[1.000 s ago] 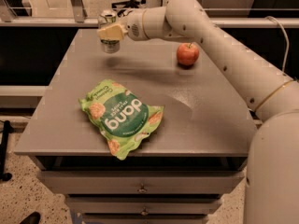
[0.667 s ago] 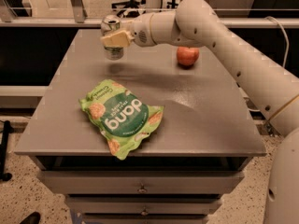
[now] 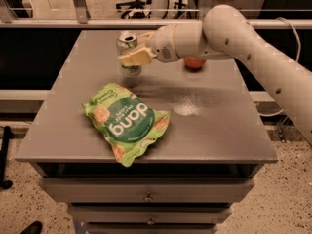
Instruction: Move 7up can near green rice chip bag
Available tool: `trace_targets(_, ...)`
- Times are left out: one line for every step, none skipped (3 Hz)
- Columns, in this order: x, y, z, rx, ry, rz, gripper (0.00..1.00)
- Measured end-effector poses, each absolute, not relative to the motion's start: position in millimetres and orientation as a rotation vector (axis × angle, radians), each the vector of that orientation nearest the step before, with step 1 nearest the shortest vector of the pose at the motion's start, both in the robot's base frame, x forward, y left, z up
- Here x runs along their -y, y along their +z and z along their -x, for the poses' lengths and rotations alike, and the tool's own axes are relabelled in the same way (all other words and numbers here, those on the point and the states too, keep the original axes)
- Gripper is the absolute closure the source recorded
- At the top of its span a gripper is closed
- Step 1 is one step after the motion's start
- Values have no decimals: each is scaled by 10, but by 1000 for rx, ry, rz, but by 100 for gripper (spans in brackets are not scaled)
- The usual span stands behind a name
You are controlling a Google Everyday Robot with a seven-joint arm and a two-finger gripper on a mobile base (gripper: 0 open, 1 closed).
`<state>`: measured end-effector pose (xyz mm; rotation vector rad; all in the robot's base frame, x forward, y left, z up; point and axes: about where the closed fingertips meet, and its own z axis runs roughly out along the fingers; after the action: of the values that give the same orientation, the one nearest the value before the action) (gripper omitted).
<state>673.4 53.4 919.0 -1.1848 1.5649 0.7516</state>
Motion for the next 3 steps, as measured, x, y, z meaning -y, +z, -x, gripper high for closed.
trace_targets(-424,9087,-6520,-1553,770,1236,100)
trace_targets(-438,9033,-6323,-1525,841,1314,75)
trace_targets(-478,9037,-6249,-1507,882,1359,52)
